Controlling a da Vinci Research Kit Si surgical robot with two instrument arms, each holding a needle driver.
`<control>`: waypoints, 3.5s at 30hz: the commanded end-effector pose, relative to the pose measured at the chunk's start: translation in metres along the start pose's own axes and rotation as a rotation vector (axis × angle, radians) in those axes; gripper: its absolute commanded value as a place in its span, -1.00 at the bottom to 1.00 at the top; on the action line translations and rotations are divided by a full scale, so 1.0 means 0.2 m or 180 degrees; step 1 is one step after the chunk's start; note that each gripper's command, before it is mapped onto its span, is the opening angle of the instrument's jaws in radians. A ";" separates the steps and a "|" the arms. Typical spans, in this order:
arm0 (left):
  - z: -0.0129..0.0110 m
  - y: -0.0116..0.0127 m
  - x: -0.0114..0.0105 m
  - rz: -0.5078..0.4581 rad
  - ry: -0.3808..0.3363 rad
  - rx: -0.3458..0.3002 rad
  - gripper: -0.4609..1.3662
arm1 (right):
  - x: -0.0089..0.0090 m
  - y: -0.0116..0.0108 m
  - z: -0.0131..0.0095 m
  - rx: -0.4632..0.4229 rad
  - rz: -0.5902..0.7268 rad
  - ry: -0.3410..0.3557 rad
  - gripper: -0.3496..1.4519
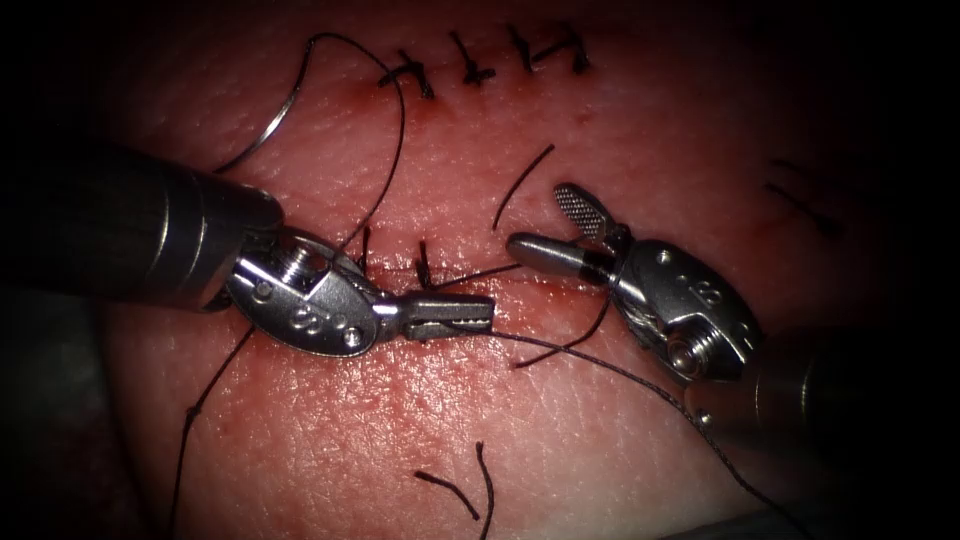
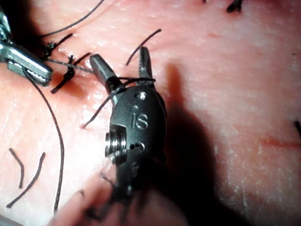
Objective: Wound Closure
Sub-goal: Wrap suture twice counter-clockwise around right jaws
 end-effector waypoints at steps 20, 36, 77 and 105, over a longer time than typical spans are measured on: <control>0.007 -0.002 0.009 -0.0253 0.1103 -0.0879 -0.88 | 0.002 -0.011 0.012 0.0579 -0.0177 -0.0308 0.31; 0.009 -0.017 0.010 -0.0528 0.1879 -0.1174 -0.88 | -0.006 -0.014 0.019 0.1367 -0.0411 -0.0557 -1.00; 0.012 -0.032 -0.036 -0.0541 0.2286 -0.0948 -0.88 | -0.015 -0.014 0.018 0.3009 0.0214 0.0446 -1.00; 0.003 -0.029 -0.039 -0.0396 0.2324 -0.0748 -0.88 | -0.013 -0.013 0.010 0.2354 0.1283 0.0619 -1.00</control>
